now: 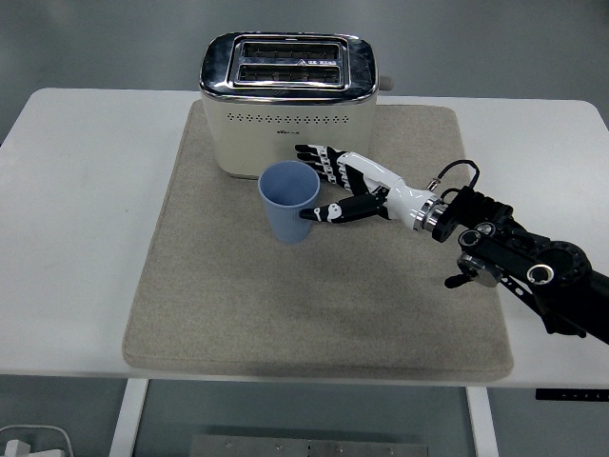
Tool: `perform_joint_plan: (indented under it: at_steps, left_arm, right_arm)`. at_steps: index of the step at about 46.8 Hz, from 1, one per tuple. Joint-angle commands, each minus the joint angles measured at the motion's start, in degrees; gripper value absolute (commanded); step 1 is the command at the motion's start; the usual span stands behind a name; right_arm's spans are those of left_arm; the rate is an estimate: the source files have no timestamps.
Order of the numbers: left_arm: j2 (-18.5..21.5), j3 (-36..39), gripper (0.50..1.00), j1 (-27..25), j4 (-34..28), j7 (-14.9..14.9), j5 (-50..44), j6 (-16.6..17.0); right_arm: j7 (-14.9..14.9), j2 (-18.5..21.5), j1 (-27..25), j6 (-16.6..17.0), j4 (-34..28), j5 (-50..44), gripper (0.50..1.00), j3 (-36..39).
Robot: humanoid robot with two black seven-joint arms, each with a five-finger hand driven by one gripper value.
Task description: Put the water cup in front of the bread machine
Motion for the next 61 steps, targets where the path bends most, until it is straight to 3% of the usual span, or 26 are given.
perform_joint_plan:
  at_steps: [1, 9, 17, 25, 29, 36, 42, 51, 61]
  left_arm:
    - [0.0, 0.0, 1.0, 0.0, 0.0, 0.0, 0.0, 0.0]
    - [0.0, 0.0, 0.999, 0.0, 0.0, 0.0, 0.0, 0.0]
    - [0.0, 0.0, 0.999, 0.0, 0.0, 0.0, 0.0, 0.0]
    - [0.0, 0.0, 1.0, 0.0, 0.0, 0.0, 0.0, 0.0]
    - [0.0, 0.0, 0.999, 0.0, 0.0, 0.0, 0.0, 0.0]
    - [0.0, 0.0, 1.0, 0.0, 0.0, 0.0, 0.0, 0.0]
    - [0.0, 0.0, 0.999, 0.0, 0.0, 0.0, 0.0, 0.0]
    - [0.0, 0.0, 1.0, 0.0, 0.0, 0.0, 0.0, 0.0]
    - [0.0, 0.0, 0.999, 0.0, 0.0, 0.0, 0.0, 0.0]
  right_arm:
    - [0.3, -2.7, -0.2, 1.2, 1.1, 0.0, 0.95, 0.1]
    - [0.6, -10.3, -0.9, 3.9, 2.5, 0.6, 0.95, 1.0]
    - [1.3, -17.9, -2.2, 7.3, 2.5, 2.5, 0.95, 7.1]
    - [0.4, -20.5, -2.2, 6.6, -1.5, 12.4, 0.95, 9.0]
    - [-1.3, -20.4, -2.1, 5.3, -4.3, 18.0, 0.95, 9.0]
    - [-5.0, -19.2, -2.1, -1.9, -7.4, 23.7, 0.95, 9.0]
    - [-5.2, -13.7, -1.2, -6.6, -11.9, 23.9, 0.95, 9.5]
    - [-5.4, -7.3, 2.2, -7.2, -18.8, 24.0, 0.95, 9.6]
    - [-5.3, -7.1, 3.0, -7.9, -18.9, 24.0, 0.95, 9.6]
